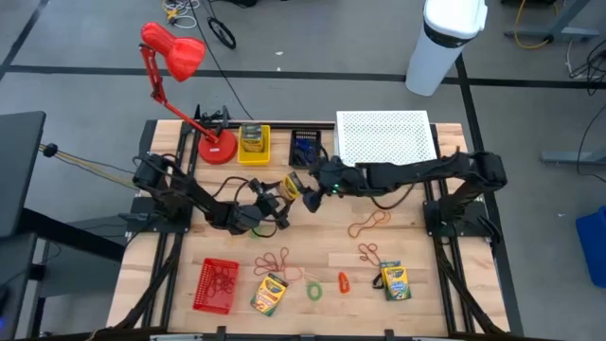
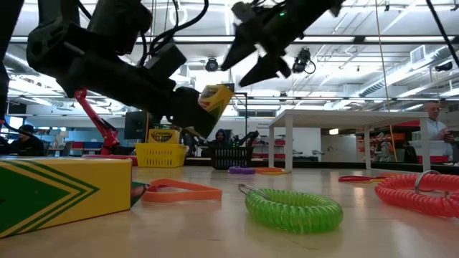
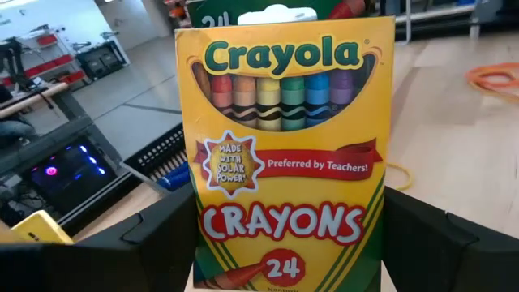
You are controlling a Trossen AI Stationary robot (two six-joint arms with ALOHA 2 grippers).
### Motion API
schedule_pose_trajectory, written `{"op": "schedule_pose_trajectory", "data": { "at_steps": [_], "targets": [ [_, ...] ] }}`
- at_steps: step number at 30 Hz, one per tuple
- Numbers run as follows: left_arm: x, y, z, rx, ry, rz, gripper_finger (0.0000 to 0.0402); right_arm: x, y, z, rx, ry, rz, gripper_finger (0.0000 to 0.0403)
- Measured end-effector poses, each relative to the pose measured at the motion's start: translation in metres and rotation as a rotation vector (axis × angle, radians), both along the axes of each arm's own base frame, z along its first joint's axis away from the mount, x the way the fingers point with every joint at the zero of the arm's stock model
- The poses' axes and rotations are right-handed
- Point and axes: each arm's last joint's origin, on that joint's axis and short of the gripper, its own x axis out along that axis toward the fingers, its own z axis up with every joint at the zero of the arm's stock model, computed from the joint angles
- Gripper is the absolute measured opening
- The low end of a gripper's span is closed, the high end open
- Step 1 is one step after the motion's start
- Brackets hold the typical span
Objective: Pick & Place Office Desk Supplies
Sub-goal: Put the top left yellow crayon box into the yellow bin
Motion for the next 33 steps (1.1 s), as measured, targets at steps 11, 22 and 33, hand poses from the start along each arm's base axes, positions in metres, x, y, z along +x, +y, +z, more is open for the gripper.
{"op": "schedule_pose_trajectory", "data": {
  "at_steps": [11, 22, 33],
  "targets": [
    [0.003, -0.001, 0.003, -0.001, -0.019, -0.022, 0.0319, 0.023, -0.014, -0.022, 0.071, 0.055, 0.019, 0.0329],
    [0.003, -0.001, 0.004, -0.003, -0.027, -0.023, 0.0327, 0.024, -0.014, -0.020, 0.103, 0.039, 0.055, 0.0184],
    [0.002, -0.005, 0.005, 0.022, -0.006, -0.028, 0.0365, 0.026, -0.013, -0.018, 0.086, 0.015, 0.090, 0.0143]
  ]
}}
